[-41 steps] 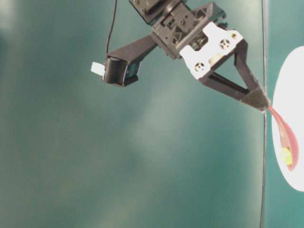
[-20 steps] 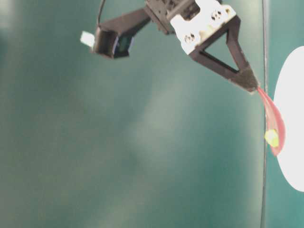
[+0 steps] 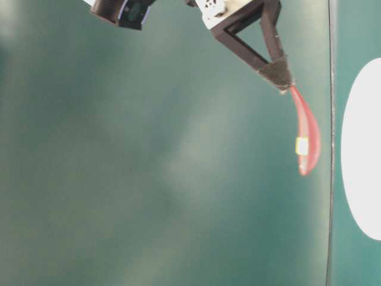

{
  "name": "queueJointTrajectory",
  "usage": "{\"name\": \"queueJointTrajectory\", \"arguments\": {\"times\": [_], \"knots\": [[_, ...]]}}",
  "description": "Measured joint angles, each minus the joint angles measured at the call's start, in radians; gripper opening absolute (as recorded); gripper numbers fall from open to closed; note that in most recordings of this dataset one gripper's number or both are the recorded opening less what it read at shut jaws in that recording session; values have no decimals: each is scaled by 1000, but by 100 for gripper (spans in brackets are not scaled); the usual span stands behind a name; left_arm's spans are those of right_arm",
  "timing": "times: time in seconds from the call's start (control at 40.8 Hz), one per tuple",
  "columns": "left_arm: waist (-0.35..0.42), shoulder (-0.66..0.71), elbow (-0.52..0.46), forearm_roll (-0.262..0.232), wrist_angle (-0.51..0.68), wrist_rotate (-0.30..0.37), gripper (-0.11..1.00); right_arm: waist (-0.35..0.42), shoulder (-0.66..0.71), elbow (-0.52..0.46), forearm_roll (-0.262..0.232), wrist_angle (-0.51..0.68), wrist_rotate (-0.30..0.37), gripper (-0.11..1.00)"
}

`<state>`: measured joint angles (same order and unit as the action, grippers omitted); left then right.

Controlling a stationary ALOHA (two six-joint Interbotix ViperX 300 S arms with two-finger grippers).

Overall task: Scoop the yellow hexagonal prism block from the bowl with a spoon using the right arm.
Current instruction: 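Lift the spoon with the yellow block out of the bowl, right gripper, then hold the spoon with the block raised above the bowl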

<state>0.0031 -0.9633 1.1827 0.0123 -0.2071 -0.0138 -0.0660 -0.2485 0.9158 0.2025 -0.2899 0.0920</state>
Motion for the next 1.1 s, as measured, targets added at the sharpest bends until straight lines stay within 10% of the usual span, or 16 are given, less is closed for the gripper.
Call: {"name": "queueJointTrajectory", "arguments": {"times": [1.102], "knots": [[0,0,0,-2,0,9,4,0,-130,-78,-12,130,-74,25]]}}
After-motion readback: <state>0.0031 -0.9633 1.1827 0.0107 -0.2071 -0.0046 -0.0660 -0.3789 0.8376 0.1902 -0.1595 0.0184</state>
